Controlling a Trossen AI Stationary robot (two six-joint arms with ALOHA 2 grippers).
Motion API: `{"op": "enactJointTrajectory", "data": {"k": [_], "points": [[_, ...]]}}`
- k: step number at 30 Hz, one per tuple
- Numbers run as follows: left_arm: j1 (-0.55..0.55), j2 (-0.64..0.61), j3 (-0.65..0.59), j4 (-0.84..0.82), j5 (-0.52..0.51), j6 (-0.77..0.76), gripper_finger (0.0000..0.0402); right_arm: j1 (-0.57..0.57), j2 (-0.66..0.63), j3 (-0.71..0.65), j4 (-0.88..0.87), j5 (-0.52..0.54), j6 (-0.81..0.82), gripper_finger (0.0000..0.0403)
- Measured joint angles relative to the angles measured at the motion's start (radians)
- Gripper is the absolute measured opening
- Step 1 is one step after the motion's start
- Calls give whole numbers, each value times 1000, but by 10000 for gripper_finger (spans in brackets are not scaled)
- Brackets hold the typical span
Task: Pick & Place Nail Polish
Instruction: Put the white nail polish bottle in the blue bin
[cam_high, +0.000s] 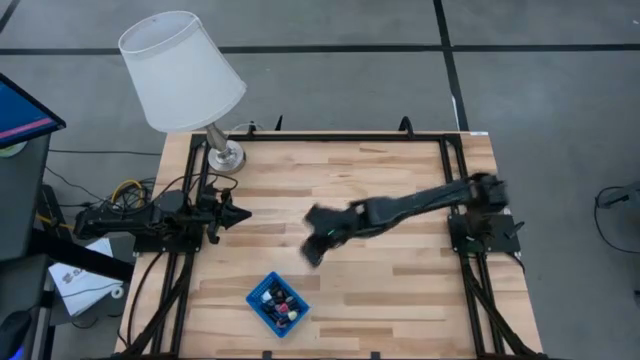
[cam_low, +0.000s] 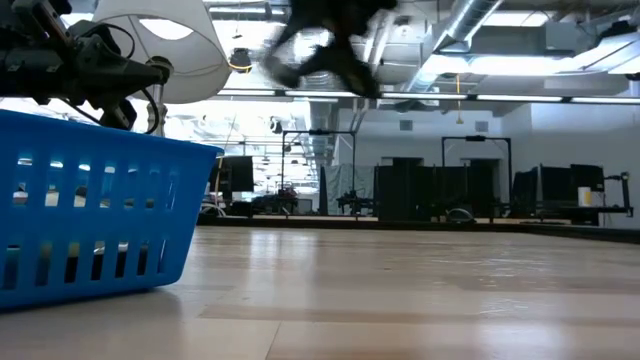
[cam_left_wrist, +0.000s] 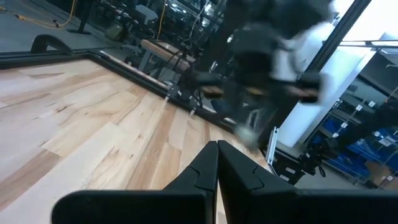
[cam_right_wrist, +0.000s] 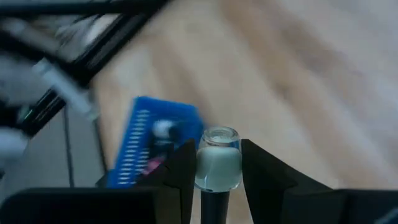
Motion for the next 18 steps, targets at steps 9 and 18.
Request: {"op": "enactJointTrajectory", "data": {"k": [9, 18], "points": [[0, 0, 0, -1, 0, 0, 1, 117, 405, 522, -120, -98, -274, 98], [0, 0, 0, -1, 0, 0, 1, 158, 628, 821, -333, -110, -437, 104]]}}
